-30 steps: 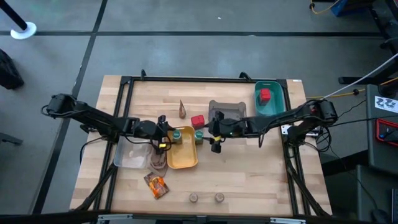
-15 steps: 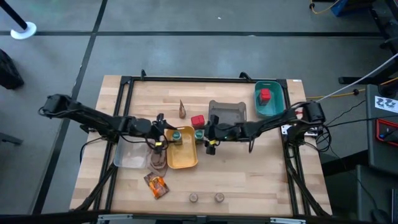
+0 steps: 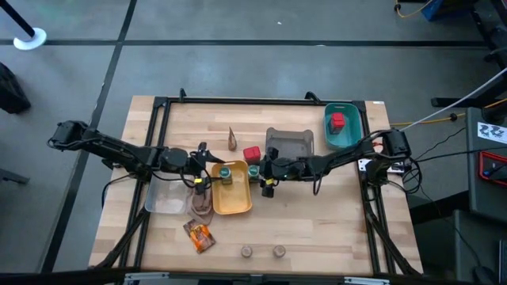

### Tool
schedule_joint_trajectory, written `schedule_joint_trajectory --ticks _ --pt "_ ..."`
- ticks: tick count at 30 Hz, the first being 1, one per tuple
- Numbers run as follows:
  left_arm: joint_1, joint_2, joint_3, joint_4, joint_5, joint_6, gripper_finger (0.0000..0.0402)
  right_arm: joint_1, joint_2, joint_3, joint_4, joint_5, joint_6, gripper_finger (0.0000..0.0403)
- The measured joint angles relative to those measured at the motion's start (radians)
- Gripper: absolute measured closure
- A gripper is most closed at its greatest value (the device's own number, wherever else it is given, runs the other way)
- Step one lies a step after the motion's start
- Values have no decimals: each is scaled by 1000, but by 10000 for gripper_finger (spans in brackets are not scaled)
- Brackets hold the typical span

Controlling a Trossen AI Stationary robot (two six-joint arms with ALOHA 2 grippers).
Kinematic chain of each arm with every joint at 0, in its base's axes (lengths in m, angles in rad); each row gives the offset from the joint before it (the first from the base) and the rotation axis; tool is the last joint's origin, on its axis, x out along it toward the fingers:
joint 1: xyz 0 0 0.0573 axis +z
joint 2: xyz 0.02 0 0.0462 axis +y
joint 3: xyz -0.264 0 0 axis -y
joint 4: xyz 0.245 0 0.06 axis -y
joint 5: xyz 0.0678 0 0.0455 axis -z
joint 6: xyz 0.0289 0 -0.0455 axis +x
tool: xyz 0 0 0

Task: Sort spices by type
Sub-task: Put the green seasoning bottle into the yellow bin

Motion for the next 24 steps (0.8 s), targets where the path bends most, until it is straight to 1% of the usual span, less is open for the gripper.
schedule_joint_trajectory --ticks 4,8,14,19,24 --pt "0 0 0 -4 0 0 128 -6 33 0 13 0 10 150" --pt "0 0 0 -3 0 -4 128 -6 37 0 32 0 10 154" --pt "0 0 0 -3 0 -8 128 -6 37 0 39 0 10 199" --pt "0 0 0 -3 0 -8 128 -6 19 0 19 6 9 199" --pt "0 0 0 -3 -1 -8 128 -6 -50 0 -3 7 9 196"
